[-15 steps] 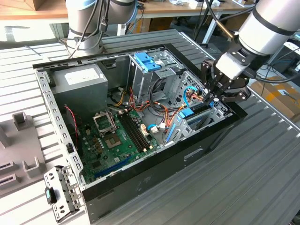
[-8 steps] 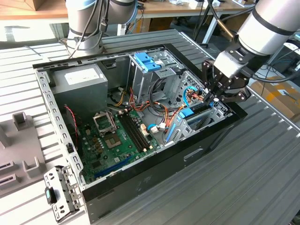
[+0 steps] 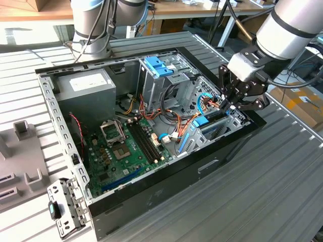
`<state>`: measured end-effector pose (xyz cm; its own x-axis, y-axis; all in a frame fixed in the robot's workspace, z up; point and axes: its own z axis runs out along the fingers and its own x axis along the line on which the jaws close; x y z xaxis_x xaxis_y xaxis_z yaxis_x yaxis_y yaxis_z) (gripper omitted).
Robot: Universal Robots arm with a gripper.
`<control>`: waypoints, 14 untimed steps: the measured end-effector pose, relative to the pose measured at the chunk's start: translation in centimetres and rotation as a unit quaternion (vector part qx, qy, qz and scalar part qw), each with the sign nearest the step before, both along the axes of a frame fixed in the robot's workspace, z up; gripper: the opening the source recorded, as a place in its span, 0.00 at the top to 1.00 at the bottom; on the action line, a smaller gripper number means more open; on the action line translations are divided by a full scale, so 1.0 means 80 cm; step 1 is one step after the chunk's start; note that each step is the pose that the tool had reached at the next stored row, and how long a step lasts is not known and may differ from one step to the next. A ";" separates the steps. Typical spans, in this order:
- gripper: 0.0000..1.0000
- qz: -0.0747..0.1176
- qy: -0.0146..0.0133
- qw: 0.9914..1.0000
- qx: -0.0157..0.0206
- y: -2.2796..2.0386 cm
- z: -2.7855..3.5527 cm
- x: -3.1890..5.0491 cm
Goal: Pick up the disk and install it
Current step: 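Insert the first disk wire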
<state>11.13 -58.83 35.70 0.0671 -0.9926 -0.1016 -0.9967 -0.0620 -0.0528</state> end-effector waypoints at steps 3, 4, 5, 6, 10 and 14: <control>0.83 -0.016 0.000 1.000 0.000 0.0000 -0.0001 0.000; 0.83 -0.020 0.000 1.000 0.000 0.0000 -0.0001 0.000; 0.83 -0.025 0.000 1.000 0.000 0.0000 -0.0001 0.000; 0.83 -0.032 0.000 0.999 0.000 0.0000 -0.0002 0.000; 0.83 -0.062 0.000 0.998 0.000 0.0000 -0.0004 0.000; 0.83 -0.082 0.000 0.997 0.000 0.0000 -0.0005 0.000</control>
<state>11.13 -58.83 35.66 -0.0955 -0.9902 -0.1016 -0.9935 0.1012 -0.0527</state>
